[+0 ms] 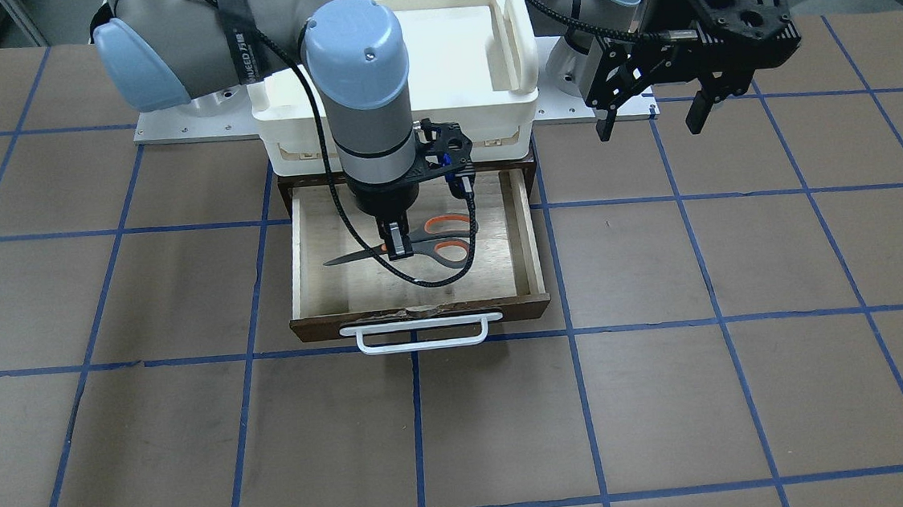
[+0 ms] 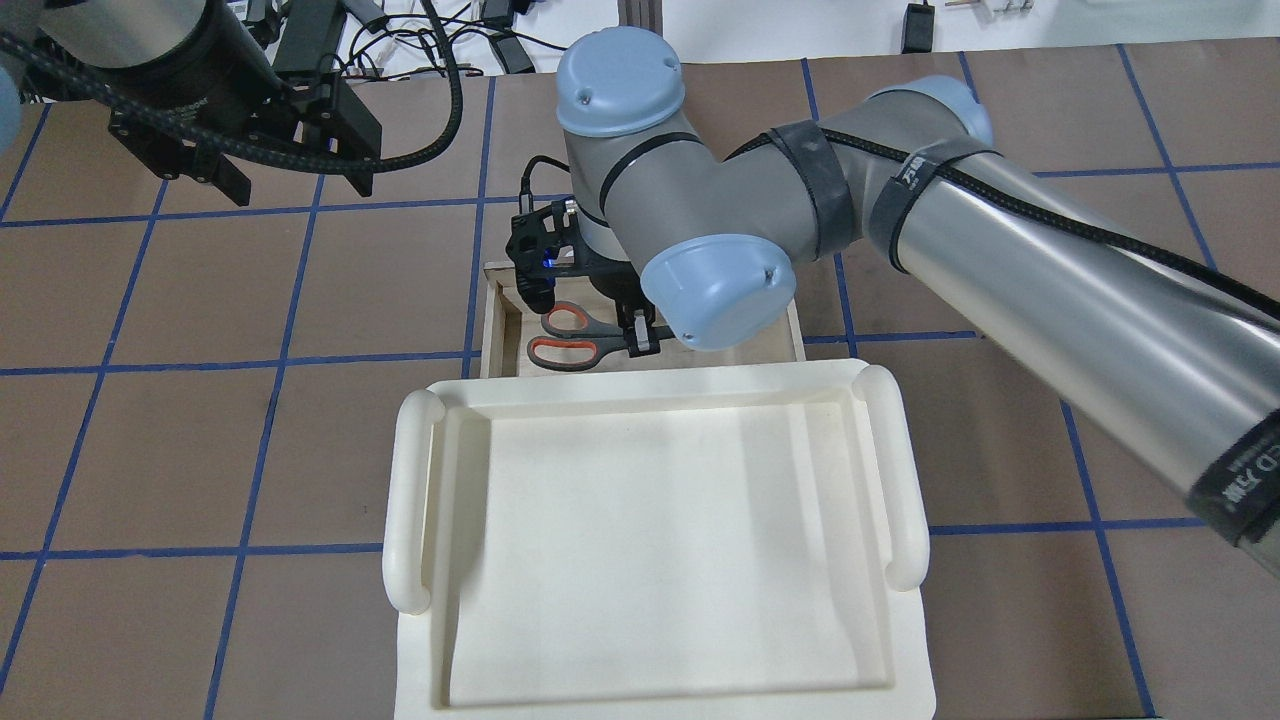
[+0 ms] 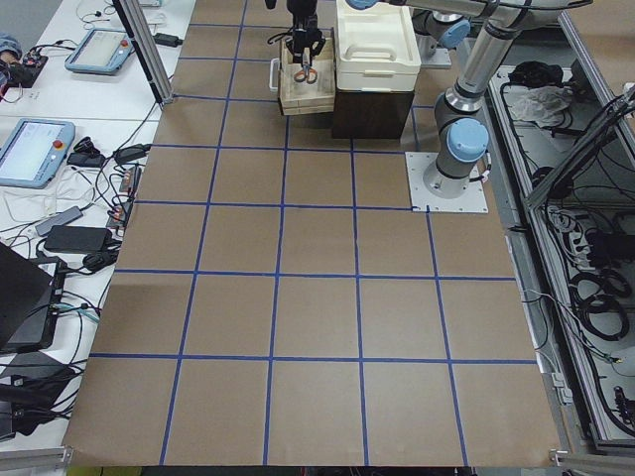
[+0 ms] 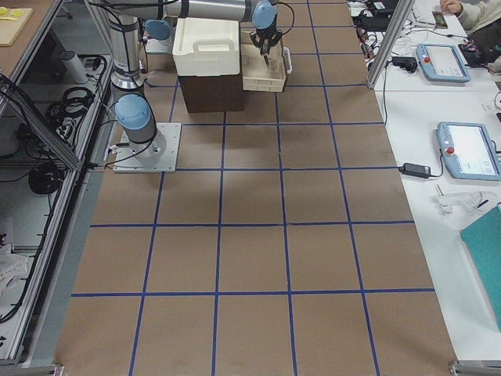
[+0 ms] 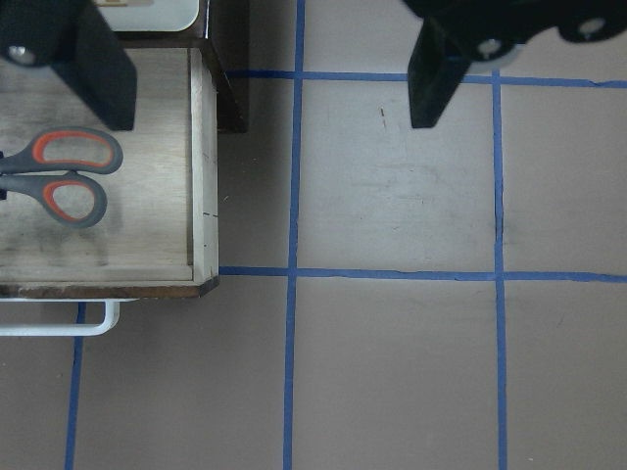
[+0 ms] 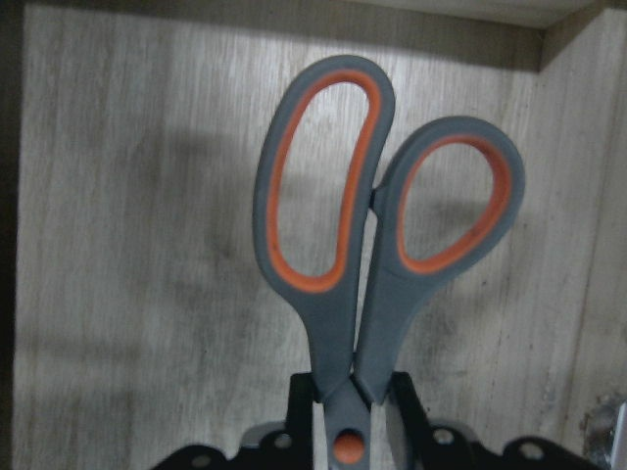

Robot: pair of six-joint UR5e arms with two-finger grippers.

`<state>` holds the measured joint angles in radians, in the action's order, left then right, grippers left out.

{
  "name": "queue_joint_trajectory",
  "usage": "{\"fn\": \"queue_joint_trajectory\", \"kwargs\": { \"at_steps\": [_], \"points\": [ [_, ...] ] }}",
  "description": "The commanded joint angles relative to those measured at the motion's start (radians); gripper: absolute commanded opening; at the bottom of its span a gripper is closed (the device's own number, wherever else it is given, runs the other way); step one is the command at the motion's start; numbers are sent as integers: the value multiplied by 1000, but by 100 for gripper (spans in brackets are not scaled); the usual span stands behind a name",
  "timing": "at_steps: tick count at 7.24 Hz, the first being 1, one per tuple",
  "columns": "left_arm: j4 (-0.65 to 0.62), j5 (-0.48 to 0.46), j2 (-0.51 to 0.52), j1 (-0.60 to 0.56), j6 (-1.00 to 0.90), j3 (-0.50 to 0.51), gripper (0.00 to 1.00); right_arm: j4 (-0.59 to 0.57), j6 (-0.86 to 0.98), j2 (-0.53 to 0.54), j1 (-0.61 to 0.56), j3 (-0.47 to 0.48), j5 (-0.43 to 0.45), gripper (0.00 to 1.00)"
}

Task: Put scissors in drawer and close it
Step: 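Carry the scissors with the right gripper over the open drawer, then lower the scissors into the drawer and open the right gripper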

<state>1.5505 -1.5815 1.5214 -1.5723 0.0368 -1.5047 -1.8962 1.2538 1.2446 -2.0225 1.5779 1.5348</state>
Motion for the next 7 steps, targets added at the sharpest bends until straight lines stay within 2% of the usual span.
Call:
{"fn": "queue_joint_trajectory", "kwargs": {
  "at_steps": [1,4,5,6,7],
  "points": [
    [0,0,-1,0,0,0,100,-14,-36,-20,-13,1,1,0],
    [0,0,-1,0,0,0,100,-12,-72,-27,-13,1,8,0],
    [0,0,-1,0,0,0,100,-12,-121,-25,-13,-1,4,11],
    [0,0,-1,0,0,0,100,-15,-134,-25,-13,-1,-2,79],
    [0,0,-1,0,0,0,100,-15,-183,-21,-13,-3,-4,98]
  ]
}}
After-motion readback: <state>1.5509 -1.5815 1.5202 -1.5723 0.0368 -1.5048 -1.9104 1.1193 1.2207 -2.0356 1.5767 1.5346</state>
